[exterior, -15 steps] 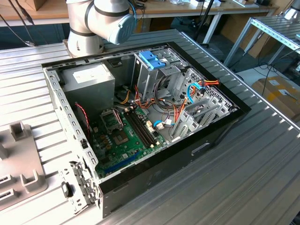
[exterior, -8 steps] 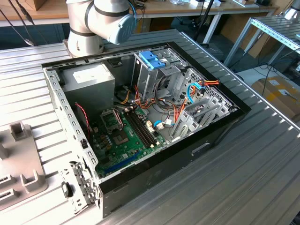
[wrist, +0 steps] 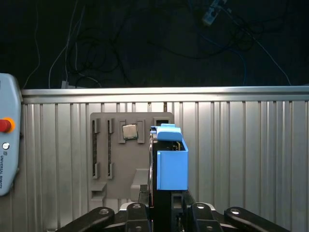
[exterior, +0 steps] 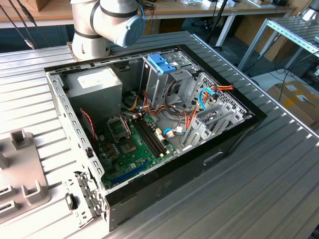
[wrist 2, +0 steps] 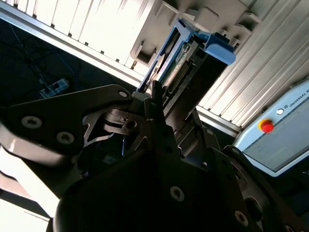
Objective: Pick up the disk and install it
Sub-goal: 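Pick up the disk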
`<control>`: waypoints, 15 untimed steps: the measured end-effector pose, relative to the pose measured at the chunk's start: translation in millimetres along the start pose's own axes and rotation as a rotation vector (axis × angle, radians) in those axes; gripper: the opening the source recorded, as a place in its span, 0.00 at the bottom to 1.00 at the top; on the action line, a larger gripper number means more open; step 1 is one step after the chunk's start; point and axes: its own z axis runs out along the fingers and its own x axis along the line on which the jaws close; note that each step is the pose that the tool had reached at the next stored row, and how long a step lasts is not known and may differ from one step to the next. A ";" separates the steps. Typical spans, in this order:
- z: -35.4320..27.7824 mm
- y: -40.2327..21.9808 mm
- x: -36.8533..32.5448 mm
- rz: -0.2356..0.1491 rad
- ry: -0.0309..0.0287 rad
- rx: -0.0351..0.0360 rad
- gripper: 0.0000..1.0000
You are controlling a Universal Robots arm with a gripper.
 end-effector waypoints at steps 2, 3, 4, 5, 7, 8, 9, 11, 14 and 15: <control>-0.1 0.0 0.0 0.000 0.0000 0.0000 0.35; -0.7 0.0 0.0 0.000 0.0001 -0.0002 0.35; -1.0 0.0 0.0 0.000 0.0000 0.0000 0.35; -1.3 0.0 0.1 0.000 0.0001 -0.0001 0.35; -1.3 0.0 0.1 0.000 0.0000 0.0001 0.35; -1.4 0.0 0.0 0.000 -0.0001 0.0001 0.35; -1.4 0.0 0.1 0.000 0.0000 0.0001 0.35; -1.5 -2.8 0.0 0.000 0.0000 0.0000 0.35; -1.4 -9.8 -0.1 0.000 0.0000 0.0000 0.35; -1.4 -12.3 -0.2 0.000 0.0000 0.0000 0.35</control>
